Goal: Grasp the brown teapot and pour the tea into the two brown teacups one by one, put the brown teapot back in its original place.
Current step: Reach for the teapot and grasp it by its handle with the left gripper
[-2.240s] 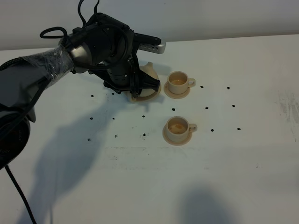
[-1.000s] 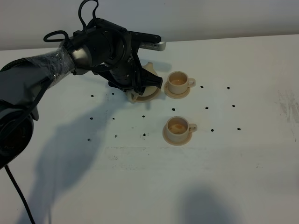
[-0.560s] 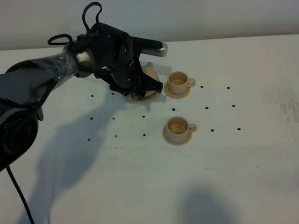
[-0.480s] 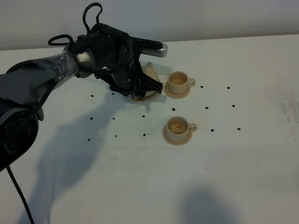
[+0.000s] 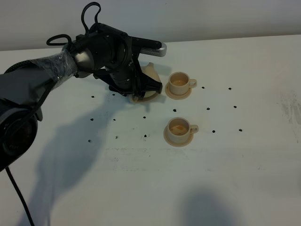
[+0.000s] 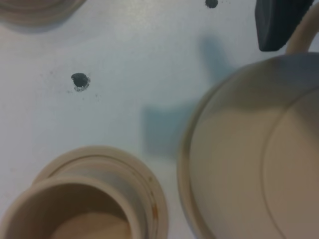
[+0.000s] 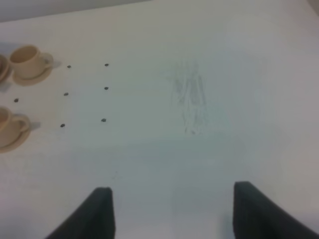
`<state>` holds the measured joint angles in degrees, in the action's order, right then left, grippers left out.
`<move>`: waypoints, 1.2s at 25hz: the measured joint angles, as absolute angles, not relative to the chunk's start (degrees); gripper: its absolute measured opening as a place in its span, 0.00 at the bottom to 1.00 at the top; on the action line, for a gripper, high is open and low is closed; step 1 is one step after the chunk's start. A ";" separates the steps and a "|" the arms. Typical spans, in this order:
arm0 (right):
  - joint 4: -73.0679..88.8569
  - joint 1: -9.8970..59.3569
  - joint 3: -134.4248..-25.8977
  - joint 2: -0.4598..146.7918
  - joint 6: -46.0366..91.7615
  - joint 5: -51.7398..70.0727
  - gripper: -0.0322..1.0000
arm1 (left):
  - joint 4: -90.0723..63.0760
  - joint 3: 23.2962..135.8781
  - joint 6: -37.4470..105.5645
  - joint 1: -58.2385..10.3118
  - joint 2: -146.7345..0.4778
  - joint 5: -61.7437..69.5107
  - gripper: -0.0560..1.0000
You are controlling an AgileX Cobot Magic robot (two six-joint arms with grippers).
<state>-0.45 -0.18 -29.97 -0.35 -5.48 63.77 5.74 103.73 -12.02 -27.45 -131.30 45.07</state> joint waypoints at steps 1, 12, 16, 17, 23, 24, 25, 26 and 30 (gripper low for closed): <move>-0.45 -0.18 -29.97 -0.35 -5.48 63.77 0.52 | 5.74 103.73 -12.02 -27.45 -131.30 44.95 0.45; -0.45 -0.18 -29.97 -0.35 -5.48 63.77 0.52 | 5.74 103.73 -11.84 -27.43 -131.25 44.51 0.45; -0.41 -0.18 -29.97 -0.35 -5.48 63.77 0.52 | 5.58 103.73 -11.82 -27.25 -131.25 44.35 0.45; -0.41 -0.18 -29.97 -0.35 -5.48 63.77 0.52 | 5.58 103.73 -11.82 -27.20 -131.25 44.28 0.45; -0.41 -0.18 -29.97 -0.35 -5.48 63.77 0.52 | 5.15 103.73 -11.65 -27.07 -131.25 44.08 0.32; -0.41 -0.18 -29.97 -0.35 -5.48 63.77 0.52 | 5.08 103.73 -11.66 -26.95 -131.25 44.08 0.28; -0.41 -0.18 -29.97 -0.35 -5.48 63.77 0.52 | 5.08 103.73 -11.66 -26.85 -131.25 44.08 0.23; -0.41 -0.18 -29.97 -0.35 -5.48 63.77 0.52 | 5.08 103.73 -11.66 -26.76 -131.25 44.08 0.18; -0.41 -0.18 -29.97 -0.35 -5.48 63.77 0.52 | 5.46 103.73 -11.66 -26.76 -131.25 44.13 0.14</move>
<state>-0.41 -0.18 -29.97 -0.35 -5.48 63.77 5.46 103.73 -11.66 -26.76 -131.25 44.13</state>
